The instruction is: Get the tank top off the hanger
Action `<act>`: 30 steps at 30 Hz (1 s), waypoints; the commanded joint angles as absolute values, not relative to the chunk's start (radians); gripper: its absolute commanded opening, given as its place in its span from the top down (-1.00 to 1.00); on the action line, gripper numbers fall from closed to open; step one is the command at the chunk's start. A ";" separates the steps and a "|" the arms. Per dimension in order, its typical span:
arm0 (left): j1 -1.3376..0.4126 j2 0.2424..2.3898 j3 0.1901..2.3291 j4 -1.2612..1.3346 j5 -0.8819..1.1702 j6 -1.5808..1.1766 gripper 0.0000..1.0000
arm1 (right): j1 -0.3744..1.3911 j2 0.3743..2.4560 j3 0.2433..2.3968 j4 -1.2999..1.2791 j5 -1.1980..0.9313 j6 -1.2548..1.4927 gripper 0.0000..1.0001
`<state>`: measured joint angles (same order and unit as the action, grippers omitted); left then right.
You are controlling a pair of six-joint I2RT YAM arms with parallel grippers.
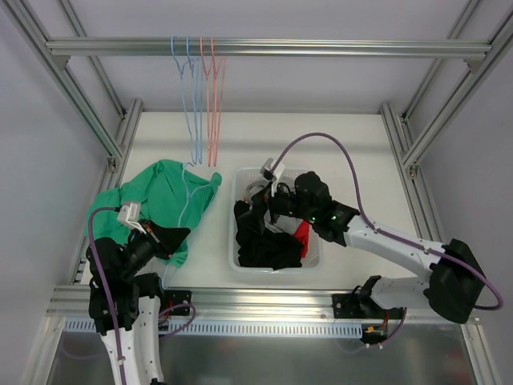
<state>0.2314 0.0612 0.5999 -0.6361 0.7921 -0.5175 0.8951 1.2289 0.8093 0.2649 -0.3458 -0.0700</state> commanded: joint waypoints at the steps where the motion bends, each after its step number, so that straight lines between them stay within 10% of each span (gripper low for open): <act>1: 0.184 0.041 0.640 -0.589 0.891 -0.540 1.00 | 0.890 1.325 0.908 0.368 -0.282 -0.129 -0.90; 20: 0.094 0.041 0.793 -0.617 0.897 -0.522 1.00 | 0.882 1.647 1.204 0.288 -0.262 -0.241 -0.45; 29: 0.081 0.055 0.825 -0.626 0.885 -0.509 1.00 | 0.882 1.649 1.172 0.363 -0.163 -0.250 0.55; 30: 0.083 0.055 0.828 -0.627 0.882 -0.506 1.00 | 0.882 1.640 1.167 0.379 -0.158 -0.247 0.99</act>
<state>0.0906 0.0437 0.7925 -0.6426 0.8795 -0.5152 0.8852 1.6783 1.1679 0.2905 -0.2016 -0.2401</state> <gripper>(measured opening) 0.020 0.143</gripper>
